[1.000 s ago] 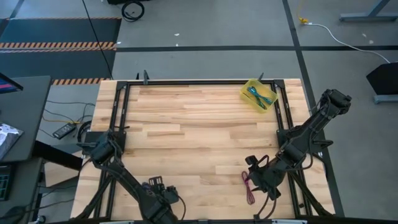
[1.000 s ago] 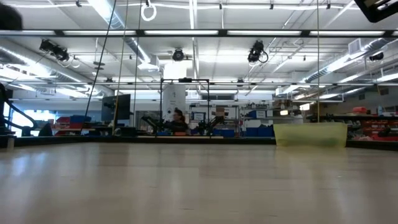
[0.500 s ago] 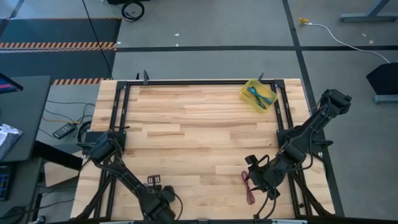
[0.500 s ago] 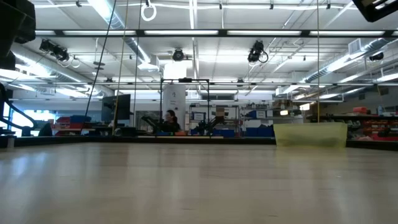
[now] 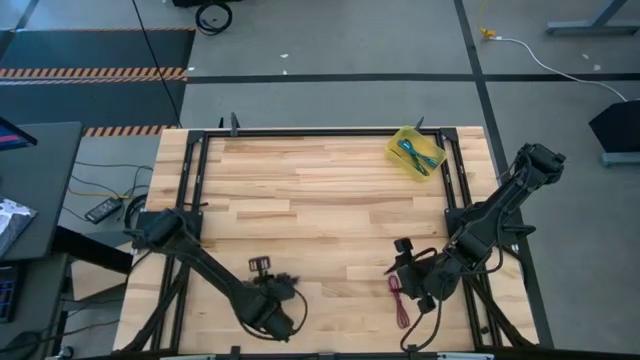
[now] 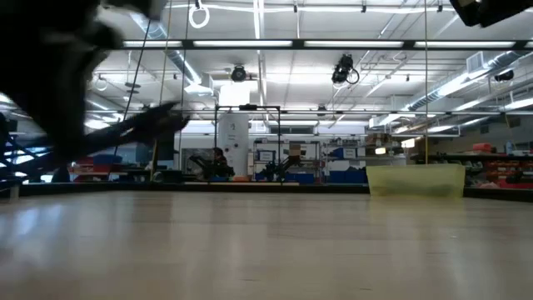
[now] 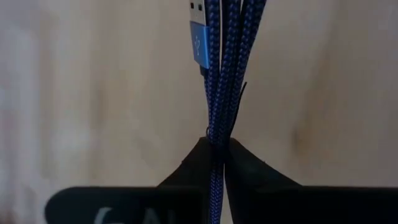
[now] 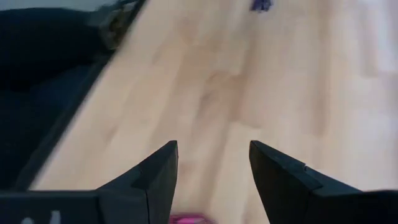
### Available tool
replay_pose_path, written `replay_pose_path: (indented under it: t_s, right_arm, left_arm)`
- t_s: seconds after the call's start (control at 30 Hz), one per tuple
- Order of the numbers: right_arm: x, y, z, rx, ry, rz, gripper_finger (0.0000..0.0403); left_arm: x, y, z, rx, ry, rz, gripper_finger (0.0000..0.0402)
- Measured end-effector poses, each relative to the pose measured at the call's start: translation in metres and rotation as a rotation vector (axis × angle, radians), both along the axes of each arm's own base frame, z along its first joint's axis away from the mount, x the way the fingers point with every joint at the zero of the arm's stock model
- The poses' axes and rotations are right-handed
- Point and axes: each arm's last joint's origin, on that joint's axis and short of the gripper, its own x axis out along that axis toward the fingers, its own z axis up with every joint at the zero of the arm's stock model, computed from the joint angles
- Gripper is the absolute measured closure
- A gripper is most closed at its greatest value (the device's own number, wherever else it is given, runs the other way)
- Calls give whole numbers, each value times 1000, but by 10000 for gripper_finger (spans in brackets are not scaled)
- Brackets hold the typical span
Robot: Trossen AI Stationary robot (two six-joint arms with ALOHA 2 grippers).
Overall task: Pick and place USB-C Cables
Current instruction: Put the violet charger cable into the yellow container
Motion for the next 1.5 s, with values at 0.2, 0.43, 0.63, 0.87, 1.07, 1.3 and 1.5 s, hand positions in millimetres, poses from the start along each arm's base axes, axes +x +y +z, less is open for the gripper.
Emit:
replay_pose_path:
  t_s: [0.2, 0.43, 0.63, 0.87, 1.07, 1.3, 1.5]
  right_arm:
    - [15, 6, 10, -134, -262, -84, 198]
    - [31, 14, 49, -148, -630, -21, 199]
    - [46, 1, 58, -93, -708, 17, 199]
    - [56, -11, 61, -2, -727, 44, 198]
    - [57, -11, 69, -7, -799, 52, 206]
    - [58, -12, 67, -10, -783, 49, 222]
    - [60, -16, 65, -13, -761, 35, 230]
  left_arm:
    - [9, 8, 53, 185, -472, -11, 375]
    - [15, 3, 87, 328, -799, -7, 376]
    - [36, -3, 100, 238, -922, -20, 377]
    - [60, -1, 120, 176, -1013, -145, 374]
    - [71, 11, 113, 106, -983, -161, 377]
    - [72, 11, 113, 117, -978, -177, 375]
    - [72, 10, 114, 117, -986, -180, 373]
